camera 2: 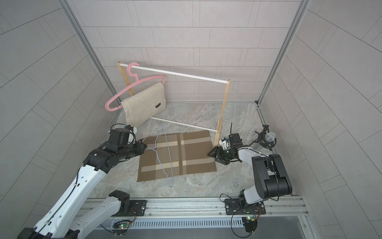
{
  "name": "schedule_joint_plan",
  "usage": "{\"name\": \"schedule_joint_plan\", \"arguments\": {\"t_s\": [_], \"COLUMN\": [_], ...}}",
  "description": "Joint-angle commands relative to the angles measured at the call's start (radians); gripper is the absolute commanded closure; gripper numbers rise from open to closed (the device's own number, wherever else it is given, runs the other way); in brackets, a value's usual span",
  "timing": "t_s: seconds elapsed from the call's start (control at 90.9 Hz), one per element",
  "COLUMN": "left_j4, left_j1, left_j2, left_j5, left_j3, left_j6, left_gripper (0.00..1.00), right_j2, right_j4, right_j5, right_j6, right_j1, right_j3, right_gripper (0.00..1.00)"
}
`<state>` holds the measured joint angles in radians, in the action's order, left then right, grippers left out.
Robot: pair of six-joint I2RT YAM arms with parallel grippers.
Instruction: Hang the scarf on the hanger
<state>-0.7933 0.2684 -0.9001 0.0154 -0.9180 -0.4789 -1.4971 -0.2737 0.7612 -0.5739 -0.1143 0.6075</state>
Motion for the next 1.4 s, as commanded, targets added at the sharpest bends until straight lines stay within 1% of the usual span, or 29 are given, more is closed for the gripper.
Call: {"name": "schedule_joint_plan", "arguments": {"t_s": [0.0, 0.165, 0.264, 0.319, 0.429, 0.55, 0.715, 0.814, 0.958, 1.057, 1.134, 1.266, 1.321, 1.387], "left_j4": [-0.010, 0.003, 0.005, 0.006, 0.005, 0.008, 0.029, 0.053, 0.066, 0.065, 0.063, 0.064, 0.065, 0.068], "left_j1": [-0.018, -0.025, -0.029, -0.032, -0.035, -0.038, -0.038, -0.039, -0.038, -0.038, -0.038, -0.038, -0.039, -0.038], "left_j2": [-0.018, -0.050, -0.077, -0.090, -0.112, -0.125, -0.128, -0.121, -0.120, -0.115, -0.109, -0.109, -0.109, -0.109], "left_j5": [0.032, 0.058, 0.067, 0.070, 0.076, 0.075, 0.082, 0.101, 0.126, 0.126, 0.121, 0.122, 0.126, 0.136], "left_j3": [0.028, 0.043, 0.044, 0.043, 0.041, 0.040, 0.057, 0.069, 0.074, 0.075, 0.077, 0.073, 0.070, 0.065], "left_j6": [0.003, 0.016, 0.026, 0.030, 0.032, 0.032, 0.004, -0.017, -0.027, -0.027, -0.027, -0.027, -0.029, -0.033], "left_gripper": [1.00, 1.00, 1.00, 1.00, 1.00, 1.00, 1.00, 1.00, 1.00, 1.00, 1.00, 1.00, 1.00, 1.00], "right_j2": [-0.062, -0.096, -0.112, -0.114, -0.082, 0.003, 0.116, 0.127, 0.035, -0.073, -0.142, -0.214, -0.244, -0.271], "right_j4": [0.063, 0.207, 0.270, 0.304, 0.370, 0.355, 0.294, 0.281, 0.273, 0.210, 0.118, -0.024, -0.077, -0.089], "right_j5": [-0.034, 0.007, 0.011, 0.016, 0.011, -0.024, -0.091, -0.127, -0.165, -0.175, -0.187, -0.205, -0.217, -0.203], "right_j6": [-0.037, -0.119, -0.165, -0.185, -0.228, -0.225, -0.228, -0.250, -0.257, -0.220, -0.185, -0.137, -0.118, -0.114], "right_j1": [-0.014, -0.050, -0.080, -0.100, -0.135, -0.188, -0.324, -0.430, -0.603, -0.680, -0.711, -0.729, -0.730, -0.731], "right_j3": [-0.035, -0.061, -0.062, -0.064, -0.068, -0.049, 0.011, 0.081, 0.197, 0.291, 0.379, 0.462, 0.476, 0.473], "right_gripper": [0.30, 0.38, 0.47, 0.57, 0.80, 1.00, 1.00, 1.00, 1.00, 1.00, 1.00, 1.00, 0.98, 0.97]}}
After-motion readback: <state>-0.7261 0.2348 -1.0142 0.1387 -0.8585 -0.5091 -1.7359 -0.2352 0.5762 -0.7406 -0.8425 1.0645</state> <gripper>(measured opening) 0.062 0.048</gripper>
